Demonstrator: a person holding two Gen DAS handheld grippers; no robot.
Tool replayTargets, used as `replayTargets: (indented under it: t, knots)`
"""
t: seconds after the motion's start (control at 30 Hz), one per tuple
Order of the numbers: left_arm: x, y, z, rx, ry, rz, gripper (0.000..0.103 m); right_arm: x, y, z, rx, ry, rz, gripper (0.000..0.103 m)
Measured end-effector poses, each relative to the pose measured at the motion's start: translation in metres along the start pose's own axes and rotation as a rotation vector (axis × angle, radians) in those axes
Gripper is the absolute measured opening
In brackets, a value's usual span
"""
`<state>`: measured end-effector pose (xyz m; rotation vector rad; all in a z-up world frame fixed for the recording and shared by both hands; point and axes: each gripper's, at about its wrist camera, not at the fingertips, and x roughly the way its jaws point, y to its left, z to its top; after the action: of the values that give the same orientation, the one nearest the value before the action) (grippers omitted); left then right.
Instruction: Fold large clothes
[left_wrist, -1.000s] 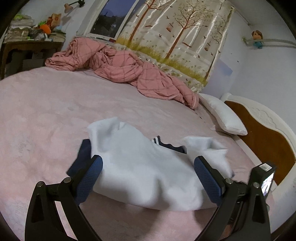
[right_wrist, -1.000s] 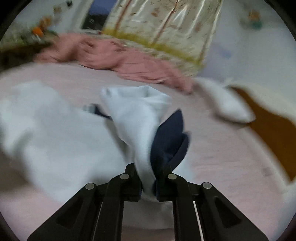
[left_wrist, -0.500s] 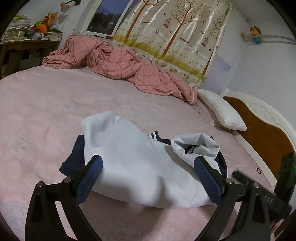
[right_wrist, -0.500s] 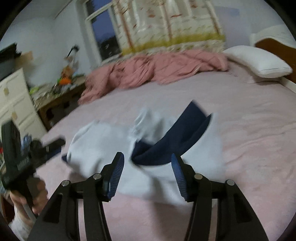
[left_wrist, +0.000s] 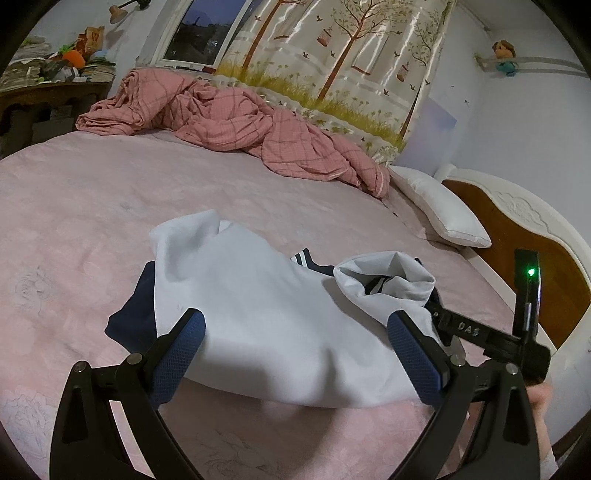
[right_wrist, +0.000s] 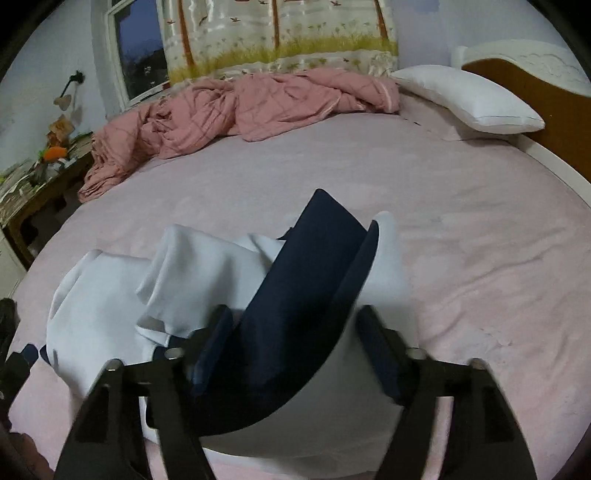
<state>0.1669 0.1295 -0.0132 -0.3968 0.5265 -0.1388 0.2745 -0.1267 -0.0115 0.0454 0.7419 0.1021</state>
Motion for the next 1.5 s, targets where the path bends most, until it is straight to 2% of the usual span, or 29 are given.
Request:
replayTargets:
  t: [0.03, 0.07, 0.1, 0.17, 0.23, 0.3, 0.37, 0.47, 0.53, 0.63, 0.77, 0.83, 0.87, 0.9, 1.0, 1.1, 1.13, 1.2, 1.23, 1.27, 1.33, 1.4, 1.5]
  knots:
    - [0.0, 0.0, 0.0, -0.003, 0.001, -0.002, 0.098, -0.001, 0.0, -0.001, -0.012, 0.0, -0.016, 0.031]
    - [0.001, 0.0, 0.0, -0.004, 0.003, -0.001, 0.098, -0.004, -0.002, -0.003, -0.017, -0.019, -0.021, 0.014]
    - [0.001, 0.0, 0.0, -0.008, 0.005, -0.002, 0.098, -0.006, -0.005, -0.004, -0.015, -0.035, -0.014, 0.01]
    - [0.001, -0.001, 0.0, -0.011, 0.007, -0.009, 0.098, -0.023, -0.015, -0.007, 0.001, -0.079, 0.074, 0.009]
    - [0.001, -0.002, -0.001, -0.004, 0.004, -0.01, 0.098, -0.041, -0.015, -0.012, -0.024, -0.1, 0.172, 0.009]
    - [0.002, -0.005, -0.002, 0.011, 0.002, -0.012, 0.098, -0.053, -0.009, -0.019, -0.067, -0.104, 0.21, 0.009]
    - [0.004, -0.01, -0.004, 0.031, 0.003, -0.01, 0.098, -0.053, 0.0, -0.025, -0.095, -0.093, 0.224, 0.009]
    - [0.008, -0.017, -0.009, 0.07, 0.007, 0.012, 0.098, -0.028, 0.009, -0.036, -0.122, -0.043, 0.201, 0.013]
    - [0.012, -0.02, -0.012, 0.086, 0.016, 0.022, 0.098, -0.015, 0.004, -0.038, -0.09, -0.036, 0.189, 0.014]
    - [0.016, -0.022, -0.015, 0.092, 0.027, 0.012, 0.098, -0.017, -0.008, -0.035, -0.022, -0.018, 0.271, 0.019]
    - [0.023, -0.022, -0.009, 0.046, 0.051, -0.046, 0.098, -0.022, -0.023, -0.04, 0.023, -0.008, 0.336, 0.02]
    - [0.035, -0.025, 0.0, 0.008, 0.092, -0.1, 0.098, -0.025, -0.032, -0.042, 0.049, -0.001, 0.38, 0.027]
    - [0.043, -0.028, 0.003, -0.004, 0.124, -0.12, 0.098, -0.026, -0.036, -0.043, 0.058, 0.003, 0.401, 0.035]
    - [0.051, -0.032, 0.006, -0.012, 0.154, -0.134, 0.098, -0.028, -0.038, -0.044, 0.059, 0.007, 0.423, 0.038]
    - [0.07, -0.047, 0.015, -0.013, 0.195, -0.157, 0.098, -0.033, -0.036, -0.047, 0.017, 0.003, 0.411, 0.04]
    - [0.089, -0.075, 0.028, 0.046, 0.226, -0.193, 0.098, -0.038, -0.032, -0.053, -0.035, -0.006, 0.4, 0.042]
    - [0.098, -0.086, 0.032, 0.086, 0.245, -0.167, 0.098, -0.039, -0.032, -0.053, -0.046, -0.014, 0.393, 0.042]
    - [0.12, -0.101, 0.034, 0.16, 0.313, -0.087, 0.099, -0.052, -0.038, -0.054, -0.044, -0.093, 0.324, 0.045]
    - [0.135, -0.105, 0.032, 0.177, 0.368, -0.042, 0.099, -0.063, -0.046, -0.055, -0.022, -0.182, 0.225, 0.047]
    - [0.149, -0.107, 0.028, 0.176, 0.43, -0.017, 0.099, -0.068, -0.053, -0.055, -0.007, -0.221, 0.183, 0.05]
    - [0.167, -0.105, 0.02, 0.138, 0.487, -0.022, 0.099, -0.067, -0.063, -0.051, 0.003, -0.208, 0.154, 0.051]
    - [0.173, -0.101, 0.015, 0.104, 0.489, -0.039, 0.099, -0.052, -0.073, -0.047, 0.021, -0.135, 0.111, 0.051]
    - [0.166, -0.09, 0.012, 0.048, 0.443, -0.043, 0.097, -0.034, -0.077, -0.053, 0.043, -0.063, 0.16, 0.051]
